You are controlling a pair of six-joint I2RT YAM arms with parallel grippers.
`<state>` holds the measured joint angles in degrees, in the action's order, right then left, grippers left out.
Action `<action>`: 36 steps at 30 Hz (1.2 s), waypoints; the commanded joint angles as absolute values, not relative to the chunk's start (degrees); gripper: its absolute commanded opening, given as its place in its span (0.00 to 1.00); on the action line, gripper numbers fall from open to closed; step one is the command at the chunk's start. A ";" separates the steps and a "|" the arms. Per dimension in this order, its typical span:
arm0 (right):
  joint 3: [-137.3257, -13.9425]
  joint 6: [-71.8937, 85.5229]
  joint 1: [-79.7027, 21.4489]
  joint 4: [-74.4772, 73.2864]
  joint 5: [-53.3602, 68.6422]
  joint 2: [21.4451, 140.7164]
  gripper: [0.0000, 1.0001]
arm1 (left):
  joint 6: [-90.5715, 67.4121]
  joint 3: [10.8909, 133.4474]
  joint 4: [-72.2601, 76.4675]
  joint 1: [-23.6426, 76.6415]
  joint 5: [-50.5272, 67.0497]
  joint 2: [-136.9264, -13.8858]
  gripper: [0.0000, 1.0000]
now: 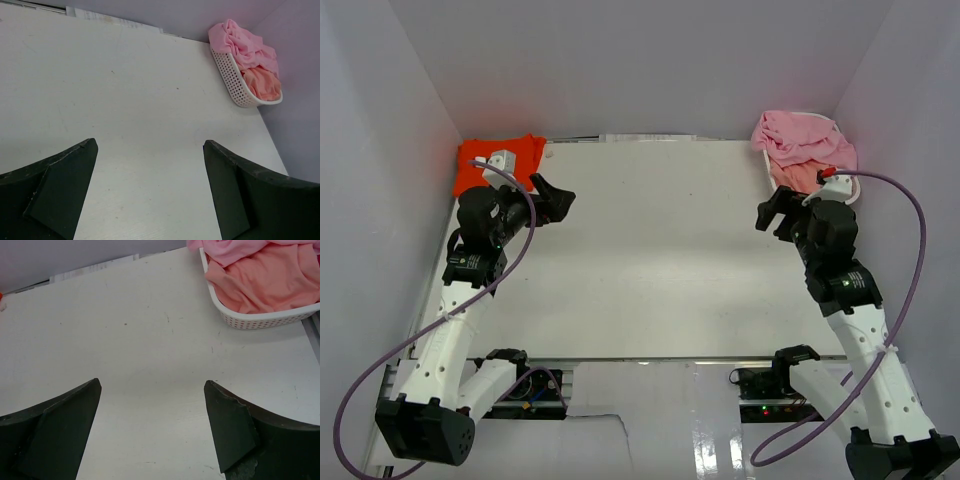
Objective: Fold and stack the t-shirts
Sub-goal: Grab crumpled tshirt from bin with the right arm
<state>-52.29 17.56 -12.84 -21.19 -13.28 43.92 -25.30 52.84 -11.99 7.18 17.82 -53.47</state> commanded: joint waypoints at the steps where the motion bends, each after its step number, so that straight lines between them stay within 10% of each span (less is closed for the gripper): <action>1: -53.09 17.23 -12.92 -20.48 -13.18 44.30 0.90 | -24.35 52.38 -11.69 6.86 18.37 -52.73 0.98; 36: -127.88 18.54 -1.76 -40.69 -13.36 124.18 0.94 | -23.99 54.76 -16.17 6.68 10.64 -52.47 0.98</action>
<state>-124.18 17.89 -2.57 -38.26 -11.07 122.48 -24.45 53.41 -15.73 6.92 11.38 -53.63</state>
